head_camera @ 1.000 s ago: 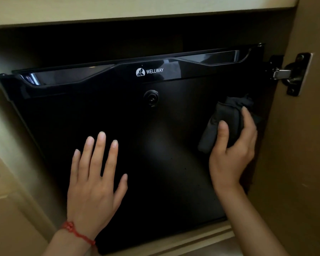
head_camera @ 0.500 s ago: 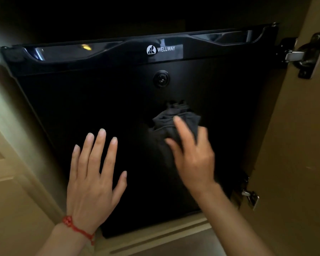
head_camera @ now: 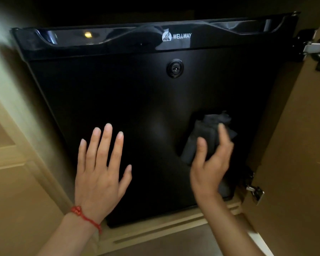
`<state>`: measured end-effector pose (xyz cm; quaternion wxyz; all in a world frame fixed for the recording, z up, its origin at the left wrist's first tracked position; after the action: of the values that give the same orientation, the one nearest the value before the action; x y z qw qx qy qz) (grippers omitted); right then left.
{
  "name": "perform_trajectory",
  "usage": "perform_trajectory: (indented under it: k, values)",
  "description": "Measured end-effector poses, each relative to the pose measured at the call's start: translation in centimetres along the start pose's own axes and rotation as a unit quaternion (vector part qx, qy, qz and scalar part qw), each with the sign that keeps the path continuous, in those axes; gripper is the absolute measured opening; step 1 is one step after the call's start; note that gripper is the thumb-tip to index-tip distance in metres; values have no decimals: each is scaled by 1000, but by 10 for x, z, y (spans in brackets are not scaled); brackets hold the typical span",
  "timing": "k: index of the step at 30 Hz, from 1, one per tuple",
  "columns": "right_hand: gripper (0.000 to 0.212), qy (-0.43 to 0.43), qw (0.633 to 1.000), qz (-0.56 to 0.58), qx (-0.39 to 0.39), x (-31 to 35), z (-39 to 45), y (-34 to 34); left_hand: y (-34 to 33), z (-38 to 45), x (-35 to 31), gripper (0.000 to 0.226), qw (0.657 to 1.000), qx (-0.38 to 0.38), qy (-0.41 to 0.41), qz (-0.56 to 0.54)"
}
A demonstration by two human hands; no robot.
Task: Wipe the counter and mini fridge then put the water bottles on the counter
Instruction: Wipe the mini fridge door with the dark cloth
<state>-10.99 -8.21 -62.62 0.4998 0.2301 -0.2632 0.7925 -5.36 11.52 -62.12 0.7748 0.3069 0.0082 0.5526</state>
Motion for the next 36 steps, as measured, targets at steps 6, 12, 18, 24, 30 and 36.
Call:
perform_trajectory:
  k: [6,12,18,24,30,36]
  values:
    - [36,165,974,-60,141,28,-38,-30,3,-6,1,65,1000,3,4,-23]
    - [36,214,959,-94,158,10,-18,-11,-1,-28,-3,65,1000,15,-23,-15]
    - [48,9,996,-65,56,-32,3,30,-9,-33,-3,67,999,52,-12,-3]
    - [43,-75,996,-36,-26,-40,-7,29,-9,-32,-6,69,998,54,-6,2]
    - [51,-56,998,-16,26,-15,-34,7,-7,-32,-4,68,998,62,-15,-13]
    - [34,101,980,-76,154,11,-73,-22,-2,-37,-3,67,998,59,-18,-33]
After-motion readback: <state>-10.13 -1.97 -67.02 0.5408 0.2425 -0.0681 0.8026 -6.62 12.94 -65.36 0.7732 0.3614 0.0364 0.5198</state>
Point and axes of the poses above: each hand's wrist, its own z-axis towards the middle knuckle, its own y-axis out of the back of the hand, x = y × z, the point moved 1 cm from there along z, towards the middle knuckle, and after that the axes turned 9 degrees about z, right-handed, at the moved point
